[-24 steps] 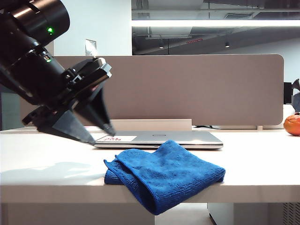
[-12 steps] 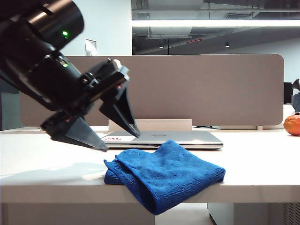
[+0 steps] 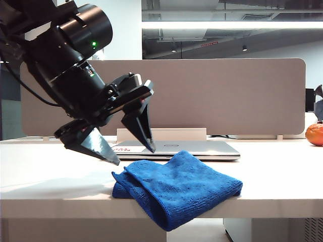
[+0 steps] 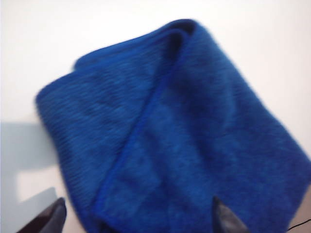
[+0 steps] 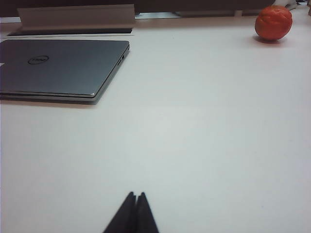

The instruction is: Pick up the blue rag and put it over the laptop.

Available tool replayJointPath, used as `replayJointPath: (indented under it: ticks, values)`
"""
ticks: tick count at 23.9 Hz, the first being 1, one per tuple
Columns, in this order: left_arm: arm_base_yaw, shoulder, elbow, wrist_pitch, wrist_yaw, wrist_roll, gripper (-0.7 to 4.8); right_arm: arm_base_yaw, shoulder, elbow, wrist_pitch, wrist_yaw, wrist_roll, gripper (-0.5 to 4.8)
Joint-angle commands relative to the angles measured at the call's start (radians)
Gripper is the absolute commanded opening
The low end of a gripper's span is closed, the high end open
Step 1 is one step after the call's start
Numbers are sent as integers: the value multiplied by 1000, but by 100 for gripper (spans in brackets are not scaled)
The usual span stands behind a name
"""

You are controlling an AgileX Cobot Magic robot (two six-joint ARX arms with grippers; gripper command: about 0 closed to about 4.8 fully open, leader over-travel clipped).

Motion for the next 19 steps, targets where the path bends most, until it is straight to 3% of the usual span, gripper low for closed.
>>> replayJointPath:
  ticks: [1,15,17,19]
  values:
    - [-2,5,3,2,-10,9,375,0,-2,-4,8,-2,-3,0]
    - [-25,65,3,19,-10,8,369,1,-2,-4,8,-2,-3,0]
    - [-42,66,3,26,-31,9,346,1,-2,-4,8,-2,-3,0]
    - [-73,68,3,42,-63,9,279,1,-2,-4,8,-2,-3,0]
